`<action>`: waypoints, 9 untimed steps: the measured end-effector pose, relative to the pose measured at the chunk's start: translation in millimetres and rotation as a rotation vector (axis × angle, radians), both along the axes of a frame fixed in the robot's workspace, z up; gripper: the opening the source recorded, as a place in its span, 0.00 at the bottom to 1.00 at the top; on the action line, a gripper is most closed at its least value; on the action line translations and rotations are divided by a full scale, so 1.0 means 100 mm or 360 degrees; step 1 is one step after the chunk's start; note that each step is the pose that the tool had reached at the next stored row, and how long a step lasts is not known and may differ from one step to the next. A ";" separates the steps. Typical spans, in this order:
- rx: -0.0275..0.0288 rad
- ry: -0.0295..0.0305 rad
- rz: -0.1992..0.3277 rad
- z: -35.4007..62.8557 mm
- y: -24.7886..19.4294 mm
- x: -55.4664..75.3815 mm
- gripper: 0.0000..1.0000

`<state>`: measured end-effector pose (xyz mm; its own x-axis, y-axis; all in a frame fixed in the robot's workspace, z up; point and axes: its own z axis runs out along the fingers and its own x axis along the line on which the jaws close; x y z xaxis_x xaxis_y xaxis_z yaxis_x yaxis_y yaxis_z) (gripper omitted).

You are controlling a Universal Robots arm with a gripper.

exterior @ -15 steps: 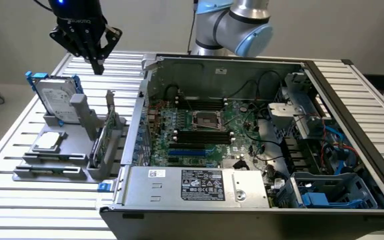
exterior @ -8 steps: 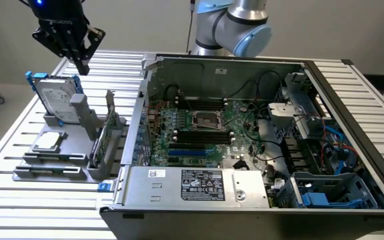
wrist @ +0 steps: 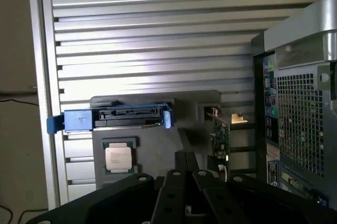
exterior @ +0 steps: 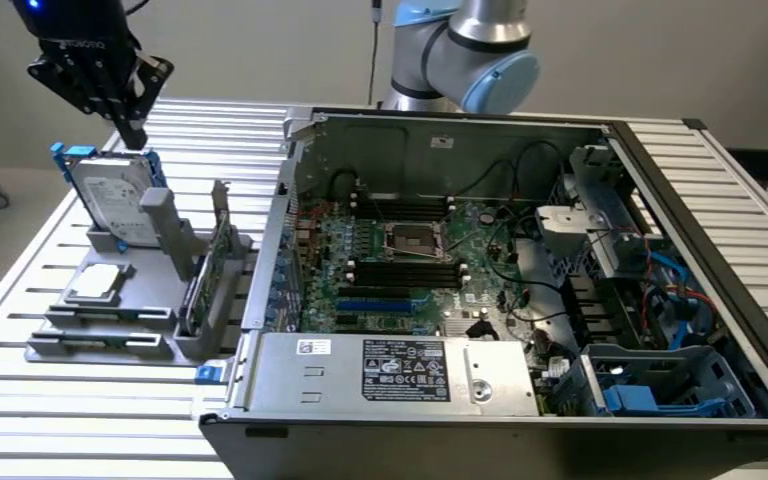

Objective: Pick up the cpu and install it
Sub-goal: 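Reach for the cpu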

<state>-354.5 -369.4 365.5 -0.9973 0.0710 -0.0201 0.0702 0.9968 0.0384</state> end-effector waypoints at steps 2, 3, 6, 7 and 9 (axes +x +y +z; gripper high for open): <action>-0.00026 -0.00001 0.0000 -0.011 0.018 -0.09 0.11; -0.00041 -0.00001 0.0000 -0.016 0.027 -0.14 0.11; -0.00108 0.00001 0.0000 -0.032 0.054 -0.27 0.11; -0.00136 0.00003 0.0000 -0.037 0.063 -0.32 0.11; -0.00197 0.00015 0.0000 -0.046 0.079 -0.41 0.11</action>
<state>-395.5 -361.6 360.9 -0.9973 0.0707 -0.0201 0.0702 0.9972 0.0260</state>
